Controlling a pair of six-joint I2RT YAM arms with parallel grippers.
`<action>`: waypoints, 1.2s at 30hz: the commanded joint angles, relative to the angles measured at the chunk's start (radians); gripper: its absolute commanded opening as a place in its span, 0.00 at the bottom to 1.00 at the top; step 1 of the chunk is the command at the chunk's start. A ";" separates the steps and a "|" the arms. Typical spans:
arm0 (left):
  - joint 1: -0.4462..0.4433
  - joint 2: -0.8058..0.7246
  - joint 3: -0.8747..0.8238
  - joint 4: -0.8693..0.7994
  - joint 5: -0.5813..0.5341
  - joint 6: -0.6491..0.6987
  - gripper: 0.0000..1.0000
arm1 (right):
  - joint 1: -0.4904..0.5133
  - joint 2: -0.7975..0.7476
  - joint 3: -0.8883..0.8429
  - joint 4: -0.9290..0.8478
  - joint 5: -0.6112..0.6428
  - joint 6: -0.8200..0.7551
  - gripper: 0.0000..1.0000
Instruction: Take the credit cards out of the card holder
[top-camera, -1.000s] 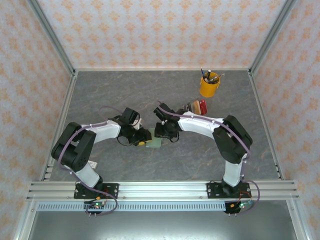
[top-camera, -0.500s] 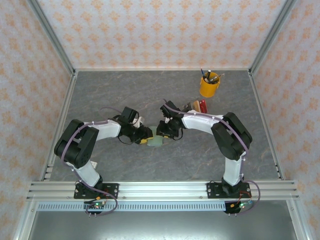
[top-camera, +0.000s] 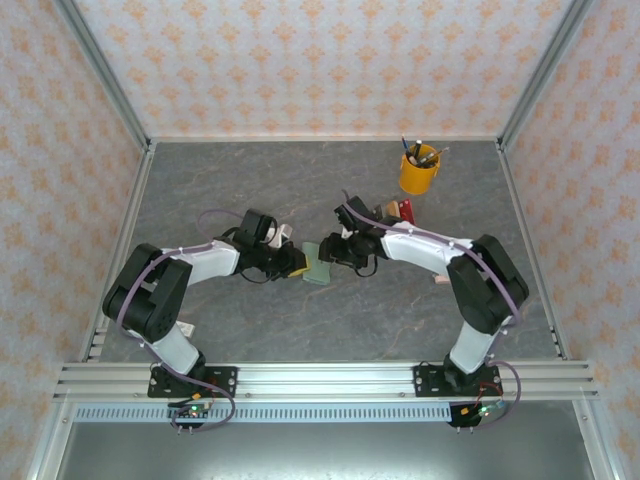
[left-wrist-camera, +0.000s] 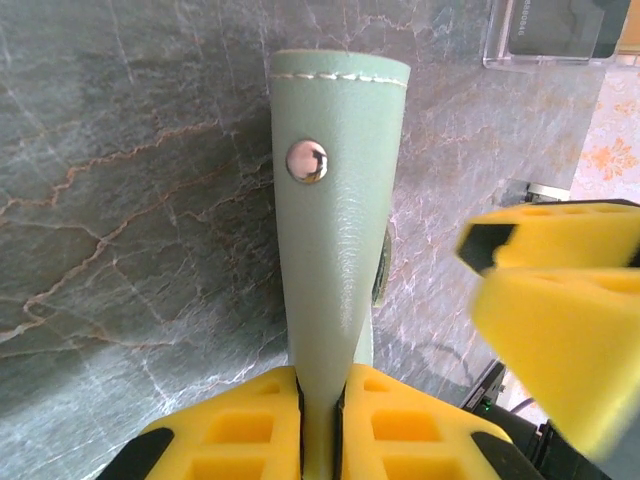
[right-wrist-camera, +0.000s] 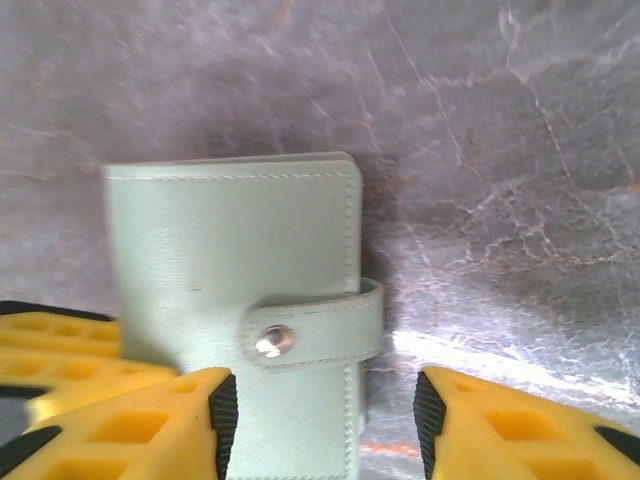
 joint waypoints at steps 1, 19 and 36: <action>0.000 -0.019 0.028 0.010 -0.001 0.017 0.04 | 0.005 -0.004 0.013 0.010 0.004 -0.012 0.58; -0.004 0.007 0.043 0.010 0.002 -0.004 0.00 | 0.019 0.138 0.095 -0.021 -0.043 -0.004 0.52; -0.004 0.002 0.042 -0.023 -0.053 -0.008 0.00 | 0.024 0.150 0.116 -0.117 0.103 -0.022 0.39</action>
